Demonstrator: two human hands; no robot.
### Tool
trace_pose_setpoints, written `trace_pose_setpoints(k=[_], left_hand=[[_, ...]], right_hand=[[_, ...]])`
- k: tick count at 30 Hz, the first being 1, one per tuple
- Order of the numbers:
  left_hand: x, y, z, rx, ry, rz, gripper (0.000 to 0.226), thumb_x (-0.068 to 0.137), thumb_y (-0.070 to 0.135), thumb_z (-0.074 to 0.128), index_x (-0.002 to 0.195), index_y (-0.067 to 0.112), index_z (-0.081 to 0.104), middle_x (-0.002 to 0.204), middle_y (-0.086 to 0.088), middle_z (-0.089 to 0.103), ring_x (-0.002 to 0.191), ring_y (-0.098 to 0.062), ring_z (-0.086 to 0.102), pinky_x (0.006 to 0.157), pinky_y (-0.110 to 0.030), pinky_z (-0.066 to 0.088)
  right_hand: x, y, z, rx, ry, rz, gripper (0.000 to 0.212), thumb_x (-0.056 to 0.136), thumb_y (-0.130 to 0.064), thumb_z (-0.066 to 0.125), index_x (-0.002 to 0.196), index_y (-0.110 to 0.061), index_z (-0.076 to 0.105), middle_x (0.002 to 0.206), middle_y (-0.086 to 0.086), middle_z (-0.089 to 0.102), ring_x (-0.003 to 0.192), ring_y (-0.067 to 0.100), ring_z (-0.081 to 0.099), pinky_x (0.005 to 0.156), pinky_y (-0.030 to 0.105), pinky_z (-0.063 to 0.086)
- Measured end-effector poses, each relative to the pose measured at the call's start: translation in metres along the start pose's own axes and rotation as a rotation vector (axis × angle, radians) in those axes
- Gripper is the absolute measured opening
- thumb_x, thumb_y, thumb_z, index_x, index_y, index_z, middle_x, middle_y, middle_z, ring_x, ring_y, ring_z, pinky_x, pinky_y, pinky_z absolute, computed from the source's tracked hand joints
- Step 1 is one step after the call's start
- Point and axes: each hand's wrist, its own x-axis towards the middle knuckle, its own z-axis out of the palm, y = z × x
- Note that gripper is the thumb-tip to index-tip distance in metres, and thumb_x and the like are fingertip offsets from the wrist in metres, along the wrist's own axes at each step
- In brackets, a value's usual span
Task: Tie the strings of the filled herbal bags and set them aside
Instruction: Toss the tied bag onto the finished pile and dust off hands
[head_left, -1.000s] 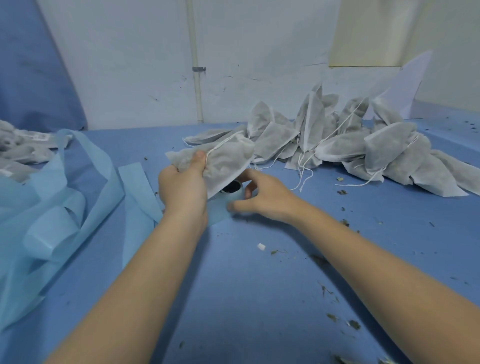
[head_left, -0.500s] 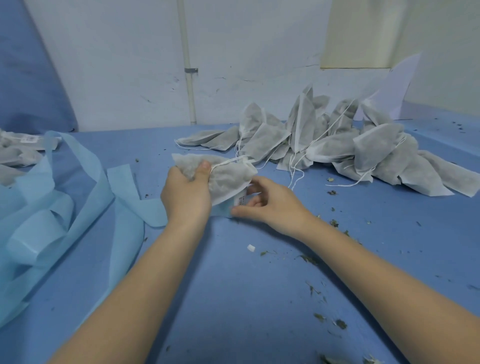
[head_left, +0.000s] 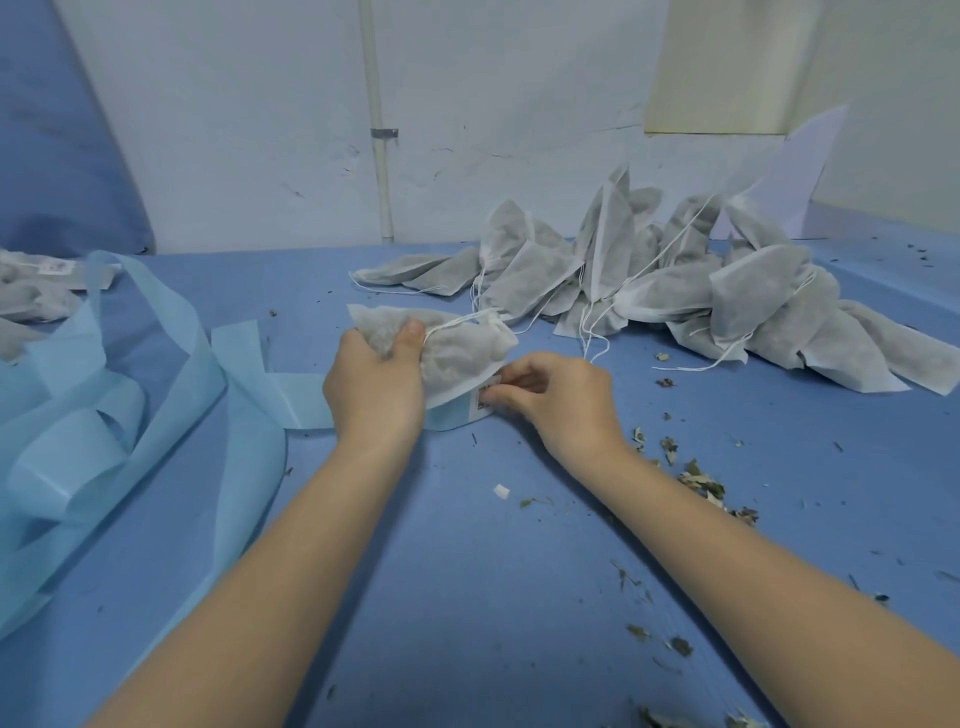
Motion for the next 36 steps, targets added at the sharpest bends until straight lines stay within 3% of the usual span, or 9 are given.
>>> trace_pose_setpoints(k=[4, 8, 13, 19, 22, 25, 27, 31, 36], left_hand=[[-0.001, -0.001, 0.001, -0.018, 0.009, -0.01, 0.034, 0.091, 0.037, 0.057, 0.1, 0.004, 0.054, 0.104, -0.011, 0.062, 0.102, -0.031, 0.056, 0.088, -0.037, 0.043], [-0.002, -0.002, 0.001, -0.019, 0.014, -0.015, 0.029, 0.091, 0.038, 0.056, 0.094, 0.01, 0.05, 0.094, -0.005, 0.055, 0.101, -0.03, 0.055, 0.081, -0.034, 0.039], [-0.002, -0.004, 0.001, -0.015, 0.022, -0.017, 0.031, 0.091, 0.038, 0.056, 0.097, 0.008, 0.053, 0.094, -0.005, 0.056, 0.1, -0.03, 0.055, 0.08, -0.033, 0.039], [-0.001, -0.004, 0.002, -0.021, 0.03, -0.013, 0.038, 0.09, 0.039, 0.057, 0.105, 0.003, 0.057, 0.105, -0.012, 0.062, 0.102, -0.031, 0.056, 0.087, -0.037, 0.043], [-0.001, -0.004, 0.002, -0.03, 0.027, -0.007, 0.038, 0.091, 0.038, 0.057, 0.106, 0.003, 0.057, 0.105, -0.012, 0.063, 0.101, -0.03, 0.057, 0.087, -0.036, 0.043], [-0.001, -0.004, 0.0, -0.036, 0.026, 0.003, 0.038, 0.091, 0.038, 0.057, 0.106, 0.003, 0.058, 0.104, -0.01, 0.064, 0.101, -0.029, 0.058, 0.087, -0.036, 0.043], [-0.001, -0.002, -0.001, -0.049, 0.034, 0.029, 0.037, 0.091, 0.038, 0.057, 0.106, 0.004, 0.058, 0.101, -0.008, 0.063, 0.098, -0.028, 0.058, 0.086, -0.036, 0.043], [-0.005, 0.002, -0.006, -0.096, 0.032, 0.142, 0.034, 0.089, 0.038, 0.059, 0.098, 0.005, 0.056, 0.084, 0.001, 0.058, 0.086, -0.023, 0.055, 0.074, -0.032, 0.041], [-0.018, 0.006, -0.006, -0.13, -0.139, 0.291, 0.014, 0.083, 0.032, 0.068, 0.079, 0.027, 0.056, 0.068, 0.019, 0.06, 0.063, 0.008, 0.054, 0.059, -0.008, 0.039]], right_hand=[[-0.001, -0.002, -0.001, 0.011, -0.009, 0.004, 0.021, 0.071, -0.016, 0.083, 0.065, -0.024, 0.065, 0.068, -0.002, 0.07, 0.071, 0.015, 0.068, 0.069, 0.015, 0.05], [-0.005, -0.004, 0.001, -0.079, -0.012, -0.022, 0.023, 0.075, -0.021, 0.081, 0.064, -0.025, 0.061, 0.068, -0.007, 0.067, 0.072, 0.009, 0.065, 0.067, 0.008, 0.045], [-0.011, -0.006, 0.001, -0.154, -0.061, -0.085, 0.016, 0.075, -0.024, 0.081, 0.07, -0.022, 0.066, 0.074, -0.002, 0.071, 0.072, 0.007, 0.064, 0.071, 0.011, 0.044], [-0.019, -0.009, -0.003, -0.199, -0.18, -0.163, 0.016, 0.069, -0.026, 0.084, 0.069, -0.019, 0.071, 0.079, -0.003, 0.067, 0.077, 0.012, 0.061, 0.08, 0.033, 0.049], [-0.022, -0.013, -0.006, -0.186, -0.282, -0.151, 0.015, 0.068, -0.031, 0.085, 0.072, -0.023, 0.073, 0.098, -0.003, 0.064, 0.095, 0.012, 0.058, 0.088, 0.029, 0.046], [-0.025, -0.021, -0.014, -0.235, -0.394, -0.112, 0.019, 0.065, -0.038, 0.086, 0.075, -0.033, 0.071, 0.135, -0.001, 0.048, 0.122, 0.012, 0.047, 0.094, 0.018, 0.036], [-0.024, -0.028, -0.023, -0.235, -0.359, -0.106, 0.023, 0.061, -0.039, 0.088, 0.074, -0.035, 0.069, 0.148, -0.005, 0.034, 0.13, 0.008, 0.039, 0.095, 0.014, 0.03], [-0.02, -0.04, -0.041, -0.16, -0.183, -0.229, 0.021, 0.062, -0.036, 0.087, 0.067, -0.035, 0.066, 0.145, -0.014, 0.035, 0.124, 0.0, 0.035, 0.089, -0.005, 0.02], [-0.021, -0.048, -0.046, -0.089, -0.098, -0.357, 0.019, 0.066, -0.033, 0.084, 0.069, -0.03, 0.066, 0.138, -0.016, 0.044, 0.119, 0.004, 0.042, 0.1, 0.011, 0.028]])
